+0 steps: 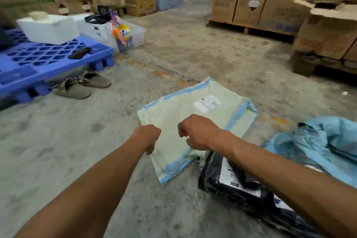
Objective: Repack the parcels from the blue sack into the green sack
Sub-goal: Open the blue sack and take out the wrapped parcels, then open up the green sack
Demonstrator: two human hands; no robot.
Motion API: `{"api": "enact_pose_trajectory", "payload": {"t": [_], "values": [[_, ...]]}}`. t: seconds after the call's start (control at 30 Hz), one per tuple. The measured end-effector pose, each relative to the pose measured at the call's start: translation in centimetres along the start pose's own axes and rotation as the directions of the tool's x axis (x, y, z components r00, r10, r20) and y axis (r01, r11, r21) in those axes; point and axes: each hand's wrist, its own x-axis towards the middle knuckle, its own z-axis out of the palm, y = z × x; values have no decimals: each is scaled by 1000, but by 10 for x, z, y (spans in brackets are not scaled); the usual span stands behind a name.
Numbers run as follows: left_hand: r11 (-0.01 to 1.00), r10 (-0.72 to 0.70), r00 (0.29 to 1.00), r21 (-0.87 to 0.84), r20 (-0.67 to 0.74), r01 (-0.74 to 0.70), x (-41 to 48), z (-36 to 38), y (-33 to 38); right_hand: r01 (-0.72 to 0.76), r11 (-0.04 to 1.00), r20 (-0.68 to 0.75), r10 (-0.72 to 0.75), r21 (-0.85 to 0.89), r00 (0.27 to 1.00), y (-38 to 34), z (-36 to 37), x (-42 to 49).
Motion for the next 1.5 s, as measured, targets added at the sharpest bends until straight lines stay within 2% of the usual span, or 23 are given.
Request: {"api": "enact_pose_trajectory", "payload": {"t": [0.07, 0.13, 0.2, 0.27, 0.4, 0.5, 0.57, 0.67, 0.77, 0.83, 0.9, 0.97, 1.03, 1.1, 1.2, 1.23, 1.3, 1.33, 1.43, 1.5], "values": [[999, -44, 997, 8, 57, 44, 9, 26, -8, 41, 997, 203, -29, -58, 979, -23, 26, 21], [994, -72, 980, -62, 186, 85, 23, 49, -16, 125, 980, 421, -49, -155, 906, -42, 56, 38], [985, -87, 975, -129, 205, 115, 37, 64, -20, 162, 960, 531, -17, -227, 847, -52, 81, 47], [976, -97, 986, -180, 134, 120, 49, 70, -20, 119, 957, 497, 30, -265, 867, -53, 92, 53], [964, -135, 990, -234, -31, 124, 71, 62, -21, 58, 893, 257, 66, -447, 964, -46, 80, 69], [967, -140, 980, -231, -140, 106, 85, 36, -31, -48, 896, 153, 128, -441, 980, -33, 56, 86], [953, -143, 979, -287, -142, 98, 97, 17, -38, -132, 940, 179, 195, -315, 964, -18, 40, 100], [922, -91, 994, -381, -53, 64, 122, 3, -46, -306, 948, 378, 314, -84, 871, 5, 43, 121], [919, -29, 1000, -394, -8, 23, 145, 7, -45, -369, 923, 474, 373, -104, 798, 12, 75, 132], [948, 4, 998, -318, 68, 18, 157, 22, -37, -353, 925, 454, 379, -144, 807, 15, 100, 134], [969, 28, 994, -248, 102, -2, 160, 39, -26, -317, 939, 394, 345, -136, 852, 22, 115, 139], [963, 36, 999, -265, -40, -45, 165, 47, -22, -335, 939, 380, 338, -76, 861, 34, 113, 142], [928, 0, 976, -364, -216, -81, 168, 43, -28, -369, 929, 412, 349, -33, 842, 48, 101, 147], [871, -43, 968, -485, -246, -84, 169, 36, -35, -380, 925, 405, 342, 16, 848, 66, 86, 153], [715, -59, 957, -681, -286, -159, 166, 15, -36, -408, 911, 339, 366, 56, 866, 89, 53, 151], [663, -72, 947, -725, -312, -188, 163, 1, -36, -410, 909, 317, 370, 68, 873, 96, 40, 146], [631, -78, 931, -741, -357, -231, 152, -38, -37, -425, 901, 300, 383, 89, 874, 106, 15, 131], [654, -65, 926, -717, -371, -242, 142, -60, -37, -441, 891, 299, 394, 108, 869, 108, 5, 121], [807, -7, 915, -543, -403, -233, 118, -105, -28, -479, 858, 289, 419, 184, 861, 103, -3, 84], [874, 3, 905, -438, -425, -209, 107, -111, -20, -512, 754, 264, 438, 411, 859, 99, 4, 61]]}}
